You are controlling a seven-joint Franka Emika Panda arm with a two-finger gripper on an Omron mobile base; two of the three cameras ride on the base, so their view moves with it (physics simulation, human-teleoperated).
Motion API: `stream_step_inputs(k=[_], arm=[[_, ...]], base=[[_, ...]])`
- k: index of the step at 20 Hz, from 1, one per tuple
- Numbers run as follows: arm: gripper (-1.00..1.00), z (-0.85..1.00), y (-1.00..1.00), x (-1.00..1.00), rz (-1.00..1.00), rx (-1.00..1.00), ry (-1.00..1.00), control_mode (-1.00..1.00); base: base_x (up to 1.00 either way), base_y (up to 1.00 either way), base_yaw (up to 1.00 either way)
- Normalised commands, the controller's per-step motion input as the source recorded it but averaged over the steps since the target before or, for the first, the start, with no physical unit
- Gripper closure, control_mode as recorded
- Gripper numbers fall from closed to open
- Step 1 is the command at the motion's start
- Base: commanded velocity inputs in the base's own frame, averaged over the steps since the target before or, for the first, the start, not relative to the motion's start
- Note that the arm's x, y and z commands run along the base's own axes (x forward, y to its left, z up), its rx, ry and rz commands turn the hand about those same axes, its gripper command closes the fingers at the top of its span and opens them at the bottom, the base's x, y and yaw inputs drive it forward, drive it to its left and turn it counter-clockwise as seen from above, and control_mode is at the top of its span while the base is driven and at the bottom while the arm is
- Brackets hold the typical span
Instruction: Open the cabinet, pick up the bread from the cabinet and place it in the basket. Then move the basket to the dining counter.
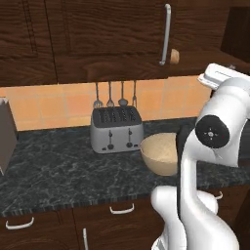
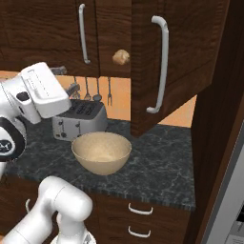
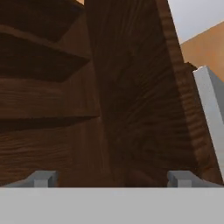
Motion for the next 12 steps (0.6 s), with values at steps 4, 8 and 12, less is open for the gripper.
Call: stream_step_inputs(k=[4, 8, 12], arm=[[-1.0, 0.0, -0.73, 1.0, -0.19, 0.15, 0.25, -1.0], [-1.0, -0.12, -1.0, 1.0, -0.03, 0.24, 0.28, -1.0], [-1.0, -0.22, -1.0, 1.0, 0.0, 0.22, 0.18, -1.0]], base=[[0.0, 0.0, 0.0], [0.0, 0.0, 0.0], [0.0, 0.0, 0.0]])
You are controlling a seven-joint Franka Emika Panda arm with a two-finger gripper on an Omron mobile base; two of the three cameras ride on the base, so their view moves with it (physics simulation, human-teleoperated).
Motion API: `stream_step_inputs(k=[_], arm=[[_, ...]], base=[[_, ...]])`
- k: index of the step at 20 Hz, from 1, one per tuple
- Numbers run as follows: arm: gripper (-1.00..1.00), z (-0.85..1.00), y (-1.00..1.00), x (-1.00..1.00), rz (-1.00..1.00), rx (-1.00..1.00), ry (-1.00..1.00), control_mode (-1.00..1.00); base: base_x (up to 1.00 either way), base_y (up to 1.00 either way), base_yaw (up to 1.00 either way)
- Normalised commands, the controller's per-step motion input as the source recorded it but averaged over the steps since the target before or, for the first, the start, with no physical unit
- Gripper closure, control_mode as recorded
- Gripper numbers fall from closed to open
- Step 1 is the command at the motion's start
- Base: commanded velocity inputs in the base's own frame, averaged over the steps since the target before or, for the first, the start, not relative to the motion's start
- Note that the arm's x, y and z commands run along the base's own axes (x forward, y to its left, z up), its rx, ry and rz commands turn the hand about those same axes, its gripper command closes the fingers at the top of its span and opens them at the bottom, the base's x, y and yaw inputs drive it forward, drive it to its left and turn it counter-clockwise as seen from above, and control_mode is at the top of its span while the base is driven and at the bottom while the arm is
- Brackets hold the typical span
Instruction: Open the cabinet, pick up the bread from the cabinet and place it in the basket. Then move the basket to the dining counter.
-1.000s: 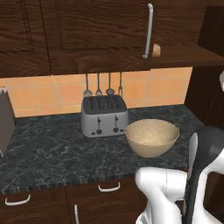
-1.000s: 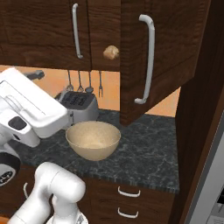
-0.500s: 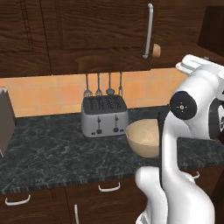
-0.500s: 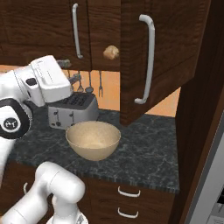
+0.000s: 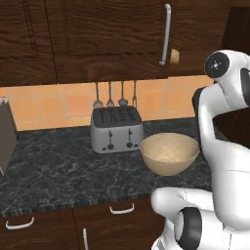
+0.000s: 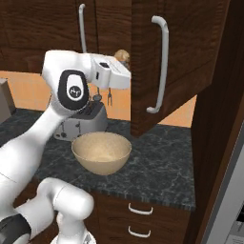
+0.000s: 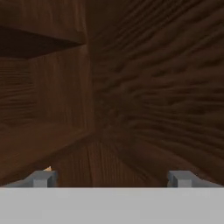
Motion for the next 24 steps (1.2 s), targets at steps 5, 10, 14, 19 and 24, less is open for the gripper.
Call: stream_step_inputs(k=[5, 10, 14, 19, 24], arm=[[-1.0, -0.21, -1.0, 0.76, 0.0, 0.2, 0.08, -1.0], [-1.0, -0.13, -1.0, 0.4, 0.0, 0.22, -0.01, -1.0], [-1.0, -0.06, -1.0, 0.0, -0.04, 0.22, -0.06, -1.0], [-1.0, 0.0, -0.36, -0.52, 0.04, 0.14, -0.35, -1.0], [-1.0, 0.12, 1.0, -0.71, 0.19, 0.0, -0.13, -1.0]], base=[[0.0, 0.0, 0.0], [0.0, 0.0, 0.0], [0.0, 0.0, 0.0], [0.0, 0.0, 0.0], [0.0, 0.0, 0.0]])
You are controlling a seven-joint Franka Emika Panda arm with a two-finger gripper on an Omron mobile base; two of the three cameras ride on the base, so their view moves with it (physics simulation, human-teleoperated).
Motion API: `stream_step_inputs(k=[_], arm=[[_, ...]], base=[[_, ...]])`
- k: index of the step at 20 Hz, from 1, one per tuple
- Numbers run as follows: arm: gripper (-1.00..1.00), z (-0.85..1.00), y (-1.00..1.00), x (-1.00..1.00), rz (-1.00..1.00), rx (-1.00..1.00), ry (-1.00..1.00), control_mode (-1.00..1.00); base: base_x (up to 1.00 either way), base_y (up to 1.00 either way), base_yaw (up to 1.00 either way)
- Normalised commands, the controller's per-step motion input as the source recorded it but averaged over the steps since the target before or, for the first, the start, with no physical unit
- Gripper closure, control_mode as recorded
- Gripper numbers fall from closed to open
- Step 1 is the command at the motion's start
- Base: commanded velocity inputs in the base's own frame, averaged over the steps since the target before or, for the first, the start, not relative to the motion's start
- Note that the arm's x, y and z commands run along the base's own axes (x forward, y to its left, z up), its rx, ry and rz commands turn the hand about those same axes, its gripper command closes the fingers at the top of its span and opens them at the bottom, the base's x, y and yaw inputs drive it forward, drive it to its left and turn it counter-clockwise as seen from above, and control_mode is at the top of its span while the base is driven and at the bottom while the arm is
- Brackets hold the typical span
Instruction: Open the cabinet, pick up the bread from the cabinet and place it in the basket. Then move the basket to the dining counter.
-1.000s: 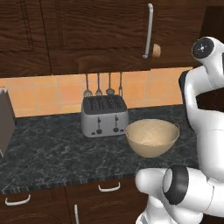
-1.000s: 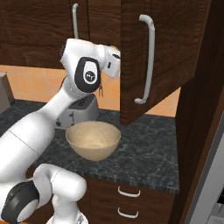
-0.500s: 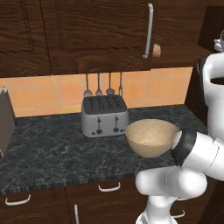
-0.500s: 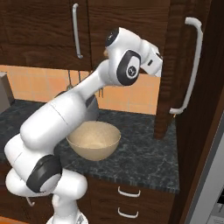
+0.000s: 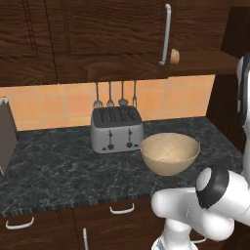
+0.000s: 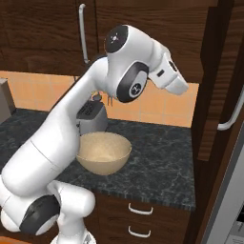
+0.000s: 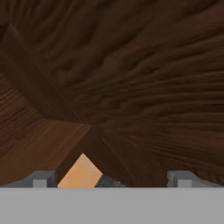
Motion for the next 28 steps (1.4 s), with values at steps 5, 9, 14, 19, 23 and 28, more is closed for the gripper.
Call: stream_step_inputs(k=[5, 9, 14, 19, 23, 28], arm=[[-1.0, 0.52, 1.0, -0.35, 0.52, -0.1, 0.18, -1.0], [-1.0, 0.37, 1.0, -0.19, 0.55, -0.11, 0.0, -1.0], [-1.0, 0.04, 1.0, 0.0, 0.44, -0.13, 0.0, -1.0], [-1.0, 0.14, 1.0, 0.33, 0.03, -0.21, -0.08, -1.0], [-1.0, 0.04, 1.0, 0.51, -0.28, -0.07, -0.02, -1.0], [-1.0, 0.14, 0.44, 0.64, -0.07, 0.0, 0.14, -1.0]], base=[[0.0, 0.0, 0.0], [0.0, 0.0, 0.0], [0.0, 0.0, 0.0], [0.0, 0.0, 0.0], [0.0, 0.0, 0.0], [0.0, 0.0, 0.0]])
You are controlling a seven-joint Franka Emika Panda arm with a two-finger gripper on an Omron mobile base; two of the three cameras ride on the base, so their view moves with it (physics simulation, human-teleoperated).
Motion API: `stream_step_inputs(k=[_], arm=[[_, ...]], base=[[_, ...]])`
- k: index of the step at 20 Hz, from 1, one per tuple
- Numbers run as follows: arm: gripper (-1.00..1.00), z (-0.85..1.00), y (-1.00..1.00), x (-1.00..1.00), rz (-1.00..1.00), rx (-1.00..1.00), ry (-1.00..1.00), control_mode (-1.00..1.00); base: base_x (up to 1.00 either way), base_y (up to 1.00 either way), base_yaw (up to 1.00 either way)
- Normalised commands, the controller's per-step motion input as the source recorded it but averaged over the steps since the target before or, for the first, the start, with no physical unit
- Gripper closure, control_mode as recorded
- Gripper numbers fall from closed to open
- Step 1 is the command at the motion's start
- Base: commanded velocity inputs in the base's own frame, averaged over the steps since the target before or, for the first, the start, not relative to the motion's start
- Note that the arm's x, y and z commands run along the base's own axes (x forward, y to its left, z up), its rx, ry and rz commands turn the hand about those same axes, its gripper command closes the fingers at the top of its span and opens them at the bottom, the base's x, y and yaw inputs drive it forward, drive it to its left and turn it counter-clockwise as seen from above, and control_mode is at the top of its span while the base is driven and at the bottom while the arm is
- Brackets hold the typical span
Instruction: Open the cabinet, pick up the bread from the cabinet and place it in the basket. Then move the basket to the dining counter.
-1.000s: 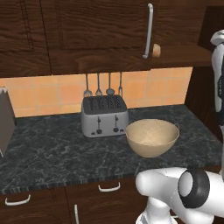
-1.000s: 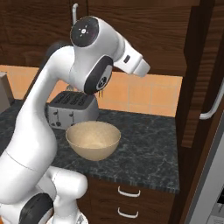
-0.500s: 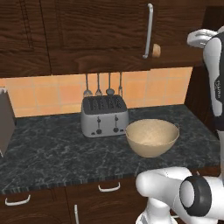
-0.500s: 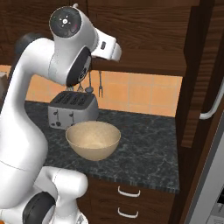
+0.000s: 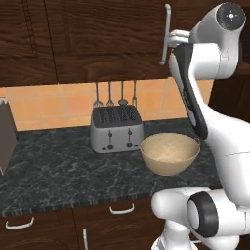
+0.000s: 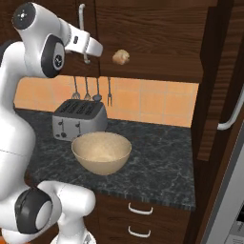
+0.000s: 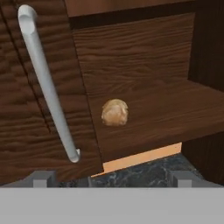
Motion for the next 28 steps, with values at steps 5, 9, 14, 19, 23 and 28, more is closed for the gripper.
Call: stream_step_inputs(k=[5, 9, 14, 19, 23, 28], arm=[[-1.0, 0.17, 0.08, 0.47, 0.0, 0.0, 0.12, -1.0], [-1.0, 0.05, 0.13, 0.51, 0.04, 0.0, 0.03, -1.0], [-1.0, 0.0, 0.09, 0.5, 0.18, 0.01, -0.11, -1.0], [-1.0, -0.12, 0.03, 0.73, 0.08, 0.01, 0.0, -1.0], [-1.0, -0.06, 0.39, 0.71, 0.0, -0.01, 0.0, -1.0], [-1.0, -0.05, 0.46, 0.74, -0.03, -0.03, 0.0, -1.0]], base=[[0.0, 0.0, 0.0], [0.0, 0.0, 0.0], [0.0, 0.0, 0.0], [0.0, 0.0, 0.0], [0.0, 0.0, 0.0], [0.0, 0.0, 0.0]])
